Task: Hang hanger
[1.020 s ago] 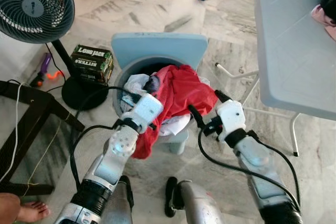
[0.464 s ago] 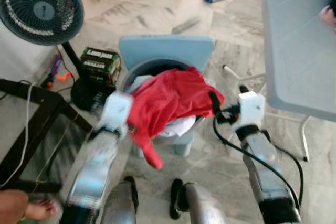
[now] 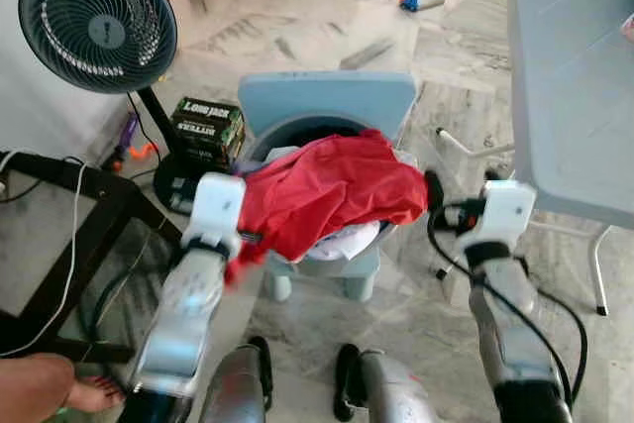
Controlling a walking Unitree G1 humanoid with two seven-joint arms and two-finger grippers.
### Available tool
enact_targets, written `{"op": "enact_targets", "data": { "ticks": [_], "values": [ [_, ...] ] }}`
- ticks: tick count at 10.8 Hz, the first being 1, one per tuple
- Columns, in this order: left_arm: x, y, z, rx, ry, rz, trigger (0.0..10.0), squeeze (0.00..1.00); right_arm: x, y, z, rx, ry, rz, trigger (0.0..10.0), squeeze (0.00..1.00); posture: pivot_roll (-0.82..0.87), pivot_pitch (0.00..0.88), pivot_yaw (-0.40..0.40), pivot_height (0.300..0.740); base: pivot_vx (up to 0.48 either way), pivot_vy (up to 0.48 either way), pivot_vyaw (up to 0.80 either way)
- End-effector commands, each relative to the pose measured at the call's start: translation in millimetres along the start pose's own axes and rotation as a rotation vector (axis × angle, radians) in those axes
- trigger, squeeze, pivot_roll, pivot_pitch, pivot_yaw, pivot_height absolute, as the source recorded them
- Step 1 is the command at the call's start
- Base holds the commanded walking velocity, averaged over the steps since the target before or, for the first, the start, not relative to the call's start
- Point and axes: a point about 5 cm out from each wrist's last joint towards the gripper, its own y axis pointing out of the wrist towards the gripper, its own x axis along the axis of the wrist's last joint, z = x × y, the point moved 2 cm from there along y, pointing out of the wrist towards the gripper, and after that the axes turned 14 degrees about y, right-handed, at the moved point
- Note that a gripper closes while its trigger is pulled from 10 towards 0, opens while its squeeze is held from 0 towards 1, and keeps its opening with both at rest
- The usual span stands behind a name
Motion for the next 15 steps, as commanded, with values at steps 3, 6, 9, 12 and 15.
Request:
{"op": "enact_targets", "data": {
  "ticks": [3,6,9,12,15],
  "values": [
    [6,1.4,1.0,-0.017,-0.009,-0.031,10.0,0.0,3,-0.8,-2.4,-0.013,-0.011,-0.02,10.0,0.0,0.02,0.168,0.007,0.74,0.0,0.0,0.0],
    [39,7.2,12.2,0.029,-0.013,-0.137,10.0,0.0,29,11.6,23.6,0.129,-0.115,-0.118,10.0,0.0,0.02,0.167,-0.01,0.74,0.0,-0.301,0.0],
    [41,10.4,10.9,0.02,-0.003,-0.155,10.0,0.0,37,18.5,20.2,0.103,-0.117,-0.149,10.0,0.0,0.01,0.164,-0.012,0.74,0.0,-0.316,0.0],
    [45,11.2,6.4,0.005,-0.009,-0.159,10.0,0.0,38,17.5,9.7,0.051,-0.143,-0.152,10.0,0.0,0.01,0.165,-0.011,0.74,0.0,-0.319,0.0],
    [44,10.2,4.6,0.0,-0.021,-0.156,10.0,0.0,34,16.7,7.3,0.042,-0.162,-0.135,10.0,0.0,0.01,0.168,-0.014,0.74,0.0,-0.385,0.0]
  ]
}}
